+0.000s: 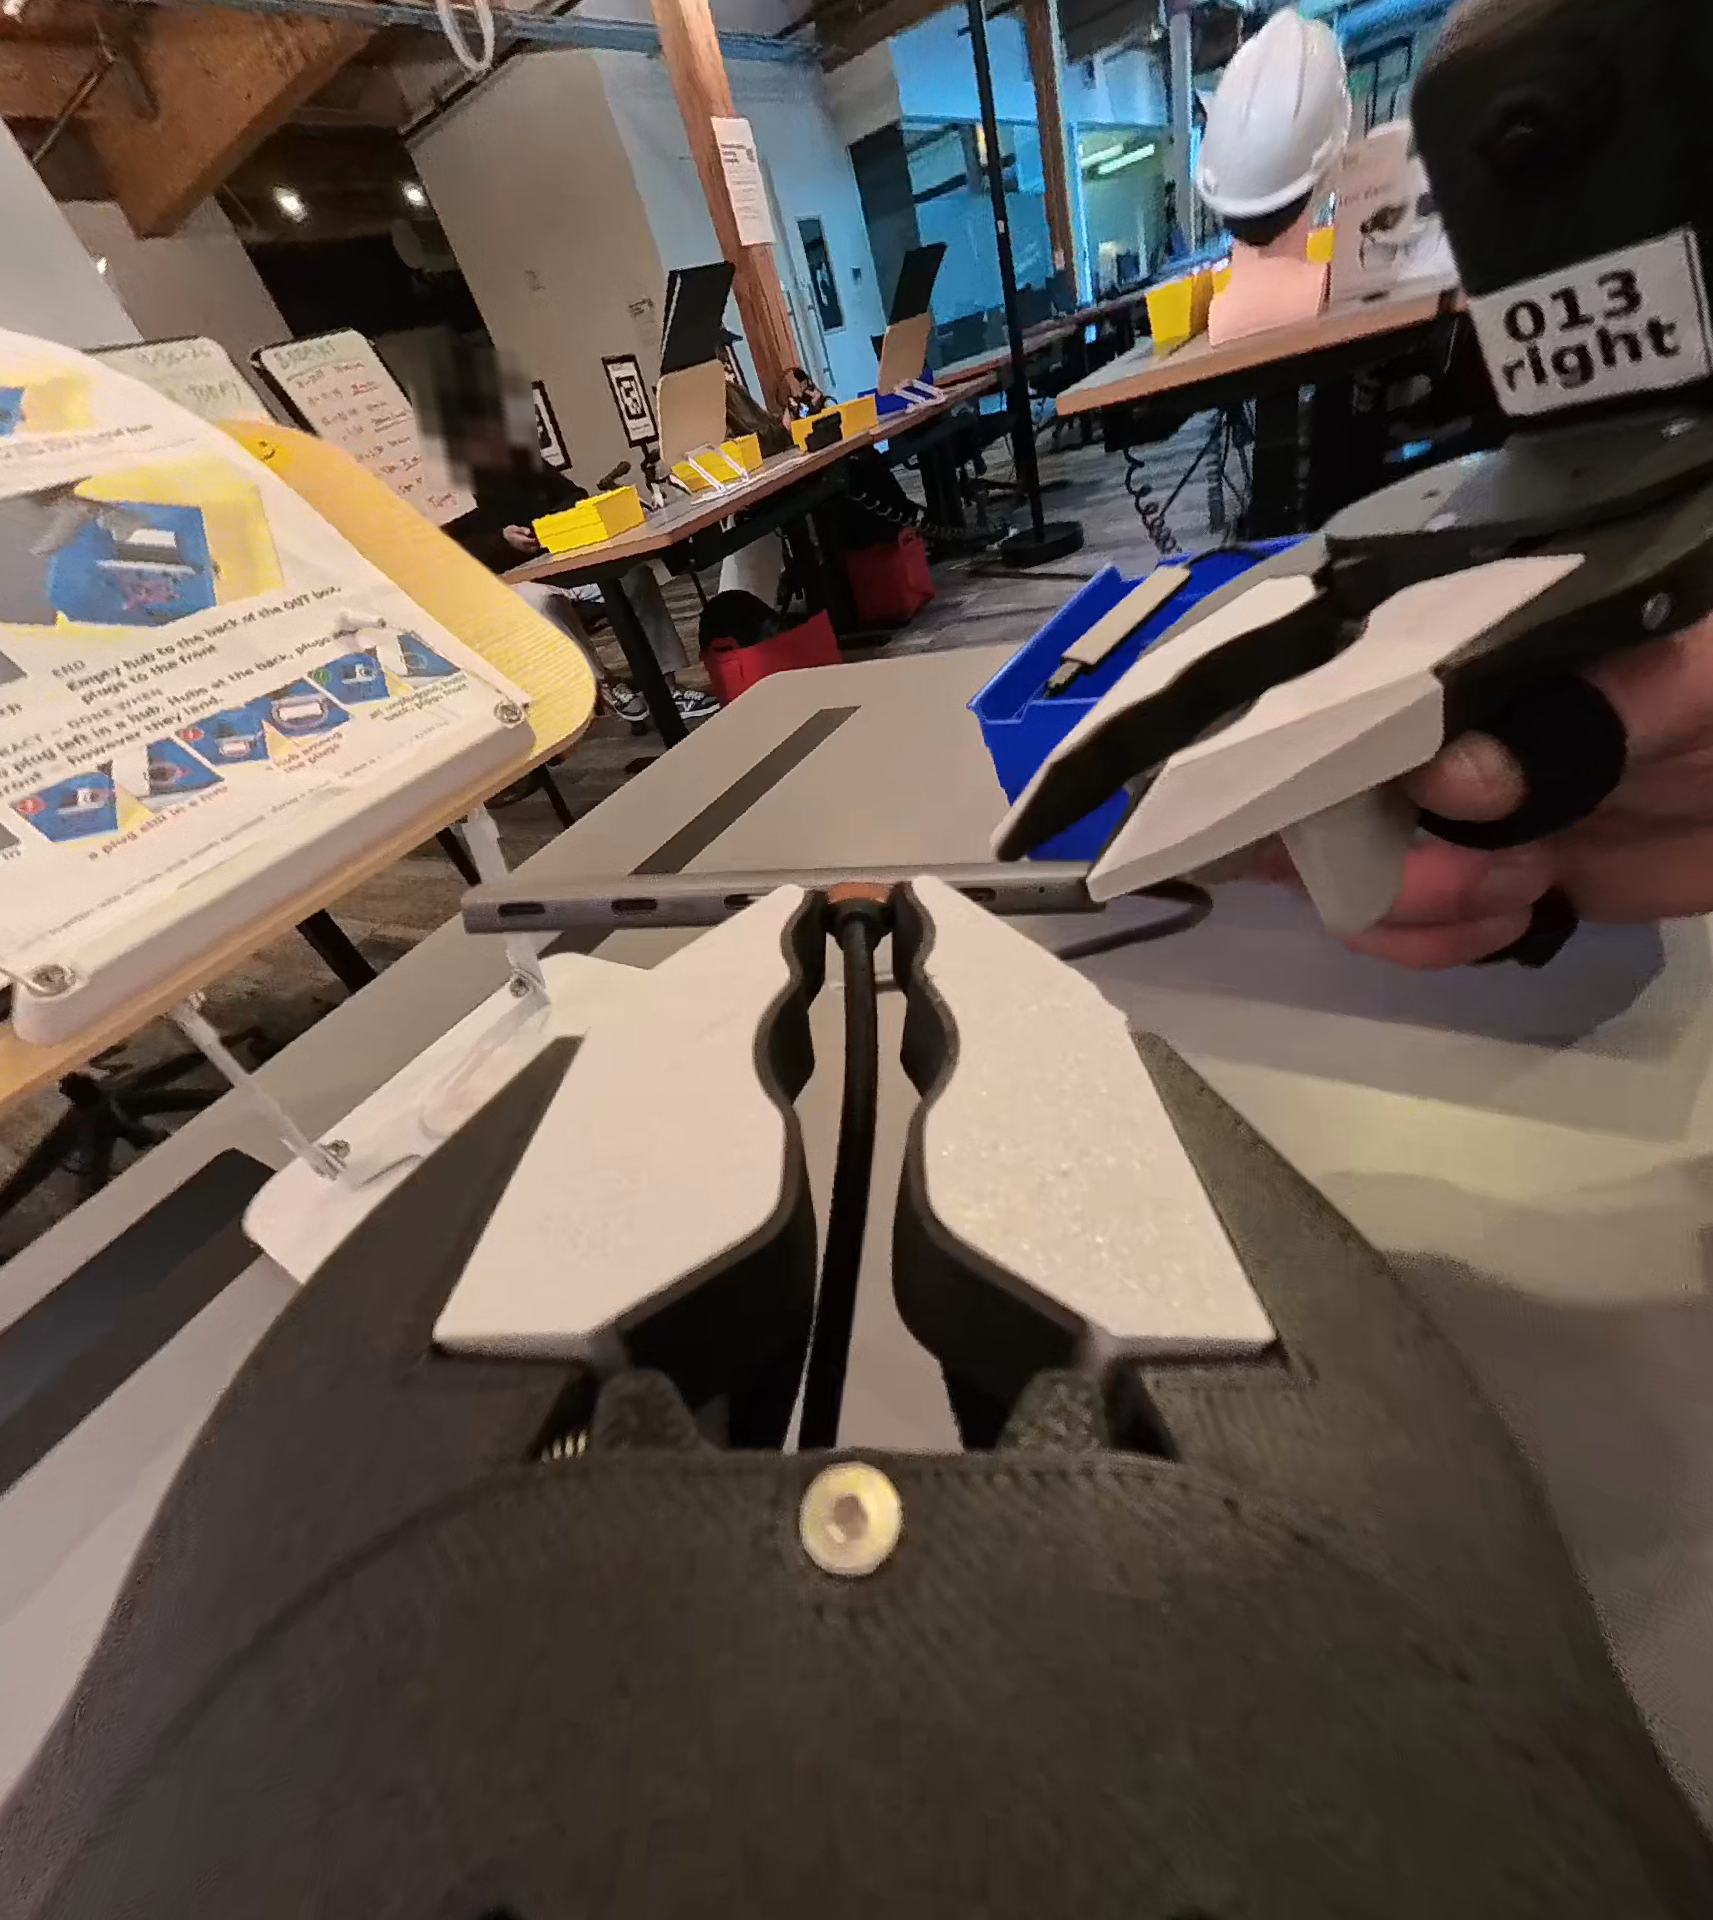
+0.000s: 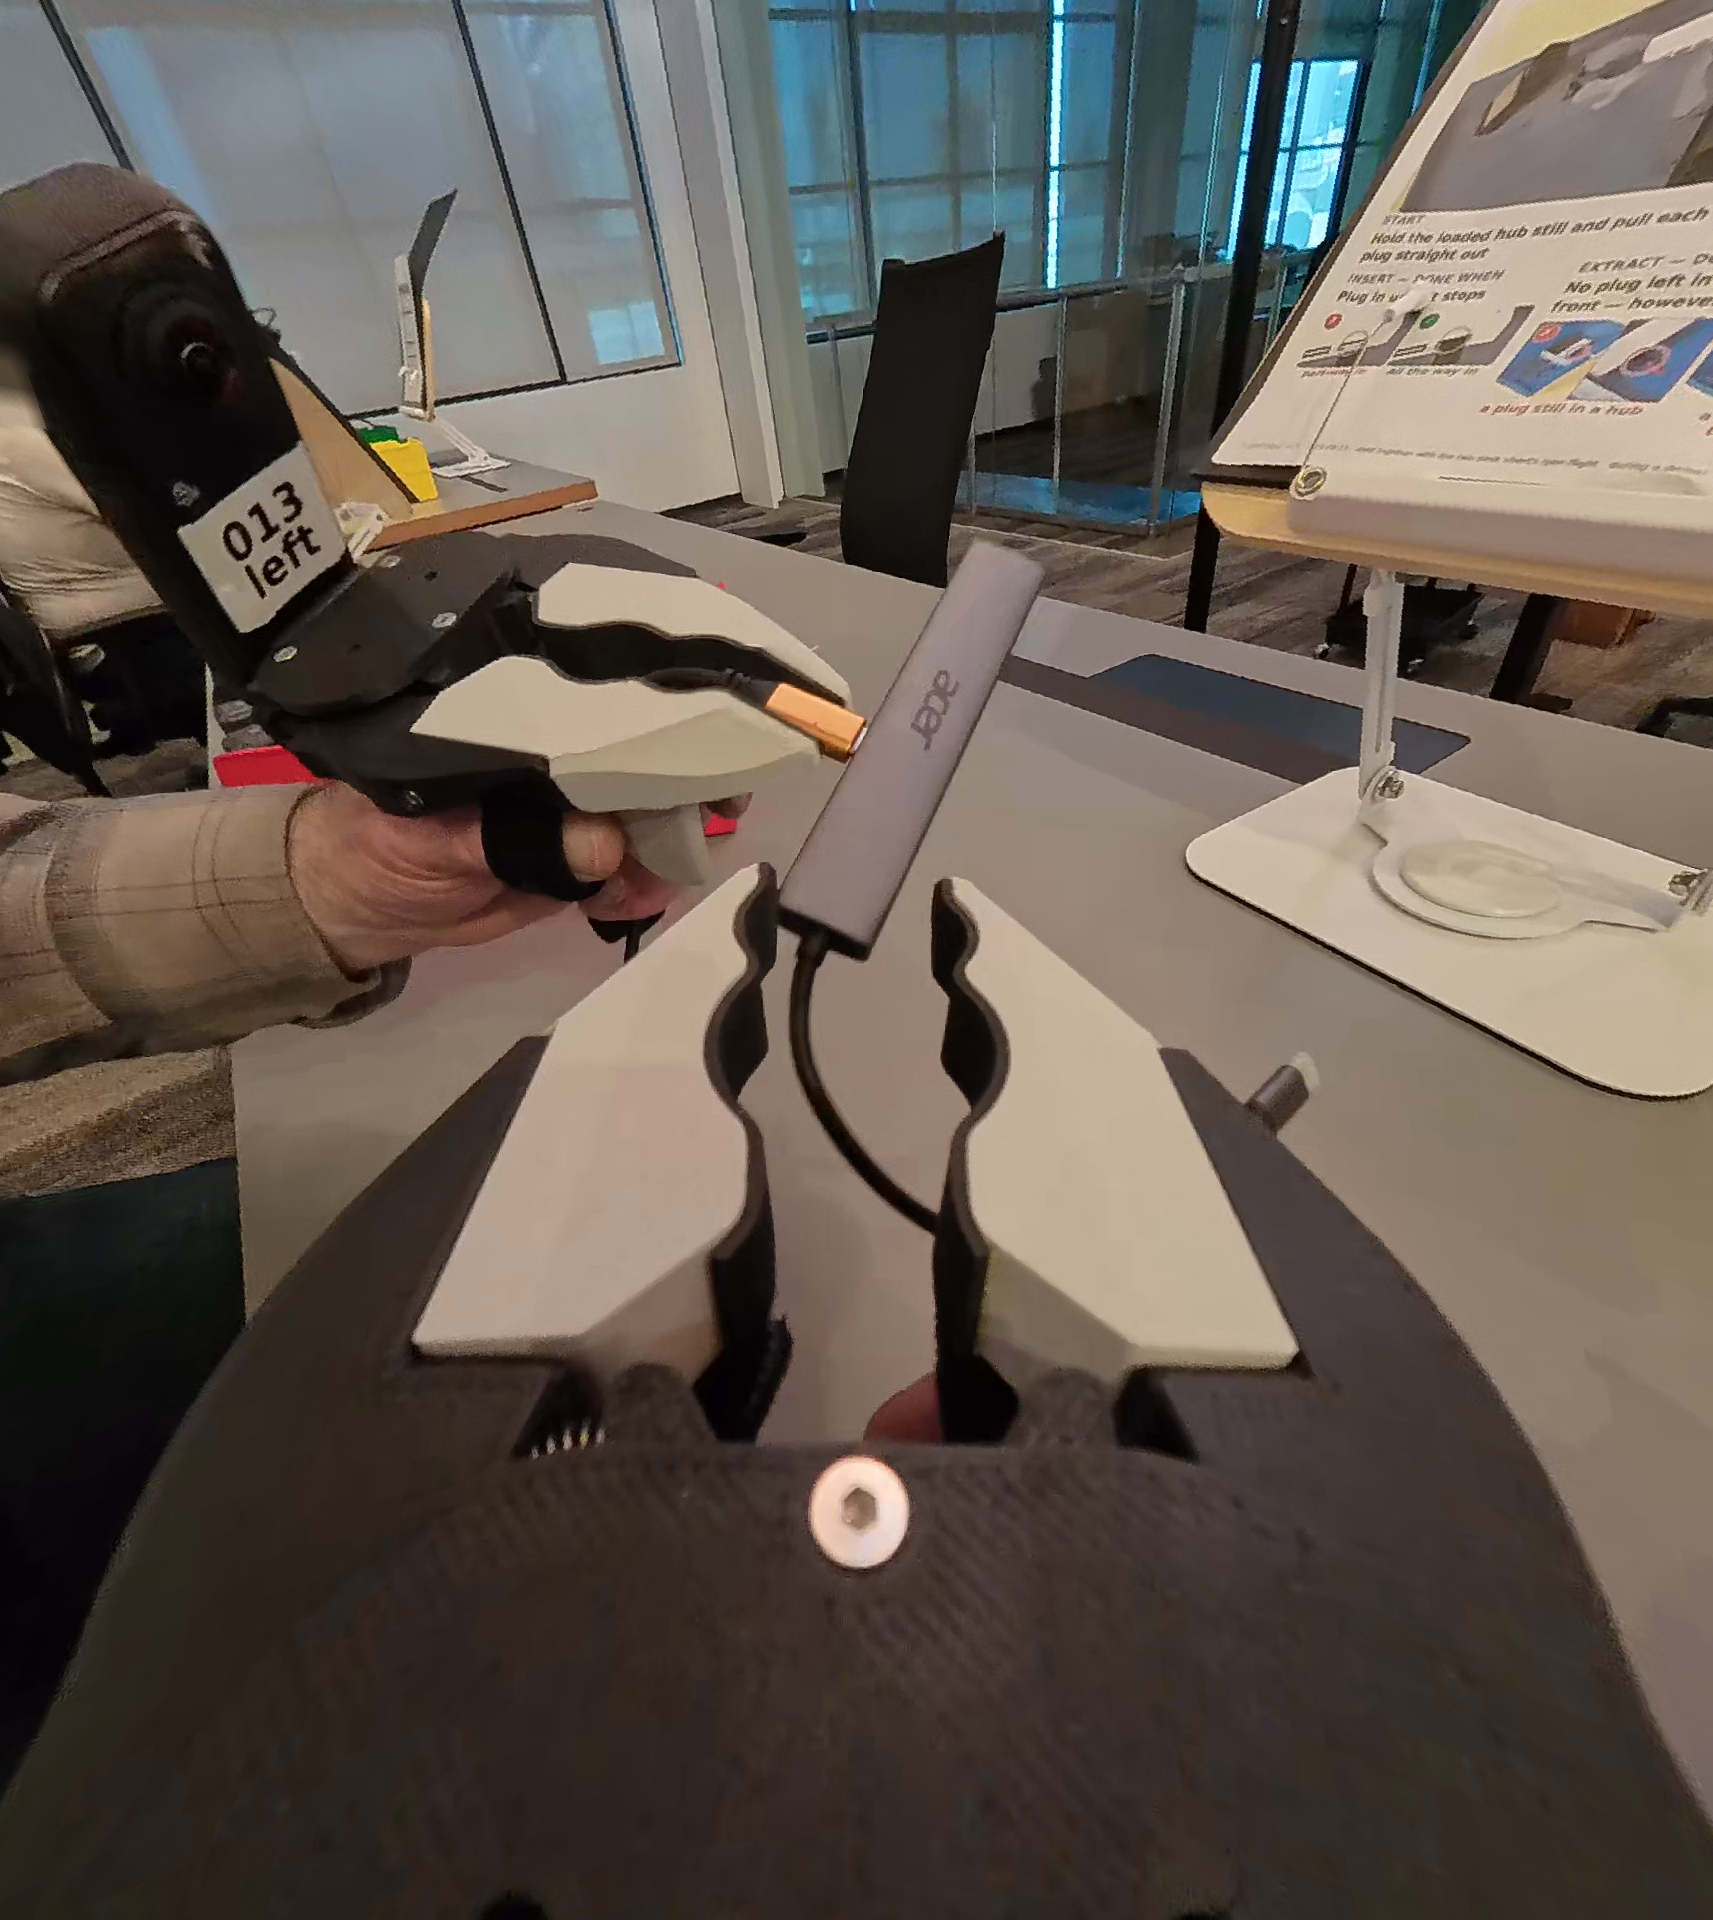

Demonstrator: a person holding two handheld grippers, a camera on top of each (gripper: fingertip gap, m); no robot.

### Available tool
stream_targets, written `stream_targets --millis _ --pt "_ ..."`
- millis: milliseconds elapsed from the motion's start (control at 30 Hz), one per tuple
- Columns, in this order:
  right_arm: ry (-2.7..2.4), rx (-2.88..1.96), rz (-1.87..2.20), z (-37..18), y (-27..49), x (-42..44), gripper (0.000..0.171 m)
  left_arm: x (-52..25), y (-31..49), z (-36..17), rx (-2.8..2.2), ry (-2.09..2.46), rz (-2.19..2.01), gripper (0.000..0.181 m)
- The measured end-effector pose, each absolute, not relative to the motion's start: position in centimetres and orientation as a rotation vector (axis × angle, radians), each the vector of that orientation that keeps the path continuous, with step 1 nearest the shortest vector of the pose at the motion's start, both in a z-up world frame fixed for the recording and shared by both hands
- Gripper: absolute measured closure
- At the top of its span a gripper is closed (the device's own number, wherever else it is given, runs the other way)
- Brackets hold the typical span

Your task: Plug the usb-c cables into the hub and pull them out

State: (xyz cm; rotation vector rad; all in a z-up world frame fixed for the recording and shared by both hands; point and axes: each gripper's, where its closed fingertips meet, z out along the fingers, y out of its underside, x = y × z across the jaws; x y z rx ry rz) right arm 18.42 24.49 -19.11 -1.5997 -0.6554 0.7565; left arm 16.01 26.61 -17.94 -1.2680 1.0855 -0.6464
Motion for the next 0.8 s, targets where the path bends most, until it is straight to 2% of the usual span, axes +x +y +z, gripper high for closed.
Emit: stream_targets --millis 200,500,600,800 --pt "-0.736 -1.622 0.741 -18.8 24.1 18.5 0.137 16.8 24.8 -18.1 -1.157 1.269 -0.471 0.169" --pt "-0.812 -1.703 0.668 -20.0 24.0 17.2 0.147 17.3 23.1 -18.1 -1.111 1.316 -0.421 0.169" --pt "-0.851 -1.73 0.664 -20.6 23.6 16.6 0.141 17.3 22.6 -18.1 -1.078 1.323 -0.403 0.169" --pt "-0.798 -1.729 0.654 -19.7 23.6 17.1 0.147 17.6 22.2 -17.5 -1.043 1.316 -0.381 0.168"
